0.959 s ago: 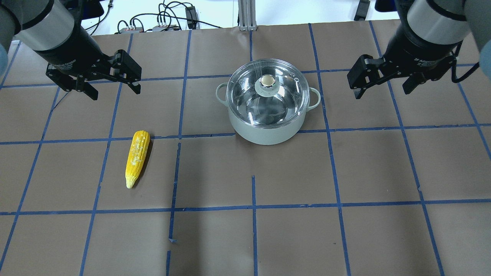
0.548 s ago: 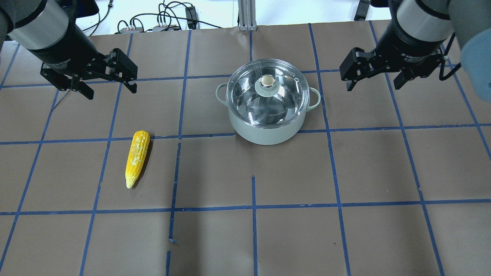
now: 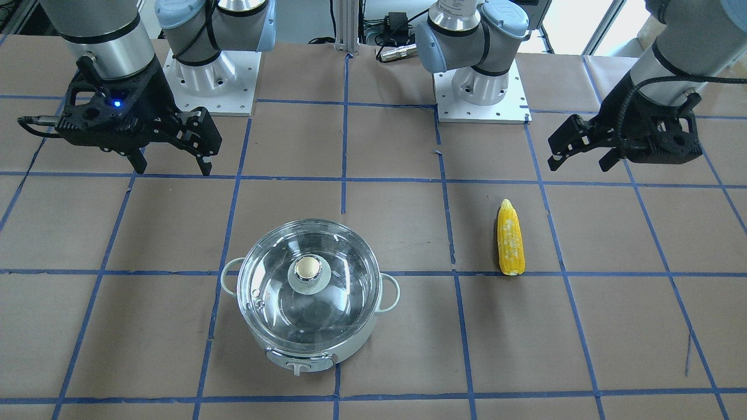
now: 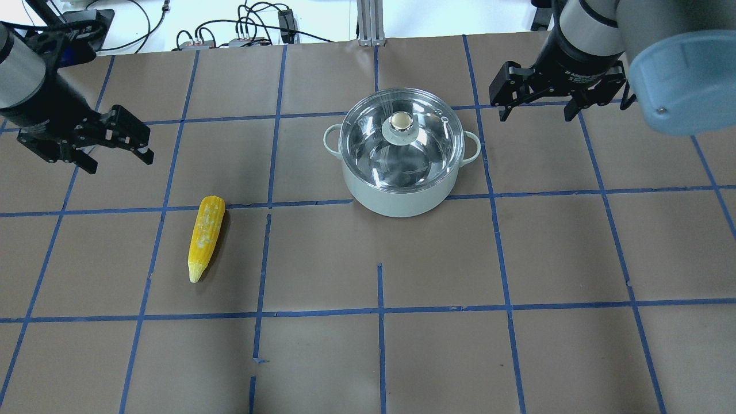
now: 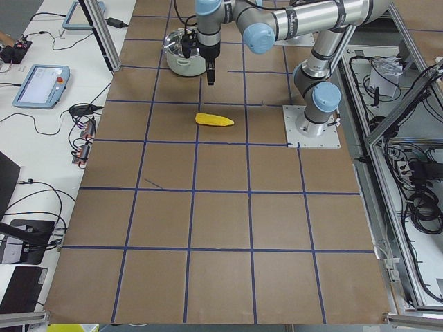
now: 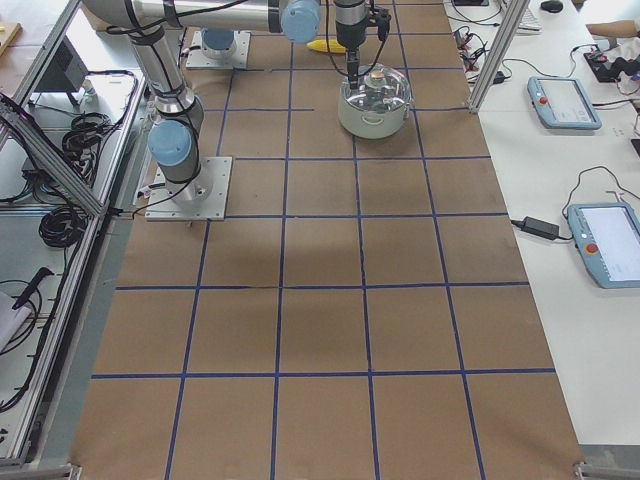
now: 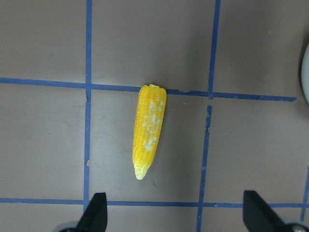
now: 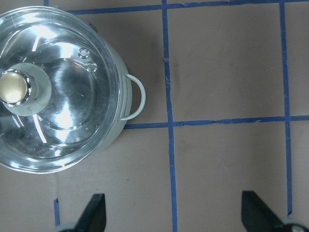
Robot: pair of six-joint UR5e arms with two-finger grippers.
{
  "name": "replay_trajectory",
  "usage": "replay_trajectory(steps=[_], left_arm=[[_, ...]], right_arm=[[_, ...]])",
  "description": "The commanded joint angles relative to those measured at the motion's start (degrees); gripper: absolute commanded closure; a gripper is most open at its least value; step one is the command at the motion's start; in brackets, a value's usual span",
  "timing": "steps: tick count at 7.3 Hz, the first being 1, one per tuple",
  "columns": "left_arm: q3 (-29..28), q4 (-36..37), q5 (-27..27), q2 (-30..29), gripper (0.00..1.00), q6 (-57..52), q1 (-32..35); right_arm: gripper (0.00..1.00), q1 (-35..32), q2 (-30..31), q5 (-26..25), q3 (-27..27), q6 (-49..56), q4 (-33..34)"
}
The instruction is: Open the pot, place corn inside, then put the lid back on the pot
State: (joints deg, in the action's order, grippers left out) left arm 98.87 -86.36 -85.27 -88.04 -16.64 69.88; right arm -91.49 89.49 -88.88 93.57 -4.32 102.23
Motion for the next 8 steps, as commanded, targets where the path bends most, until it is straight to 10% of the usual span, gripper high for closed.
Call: replay_trajectory(steps=[1,6,8], left_arm=[[5.95,6.25,0.10,-2.91,0.00,-2.08,-2.03],[21.86,38.49,-0.43,-8.00,0.00,4.08,4.82],[23.20,42.75,-0.34,-12.22,0.00,2.42,5.09]], right_arm=[[0.01,-5.34,-2.90,-0.50,-0.06,-5.76,3.92],[0.02,-9.93,-10.47,-0.68,-0.23,-10.37,13.96],[0.02,-9.59,-11.00,0.02,-0.32,3.91,15.18]])
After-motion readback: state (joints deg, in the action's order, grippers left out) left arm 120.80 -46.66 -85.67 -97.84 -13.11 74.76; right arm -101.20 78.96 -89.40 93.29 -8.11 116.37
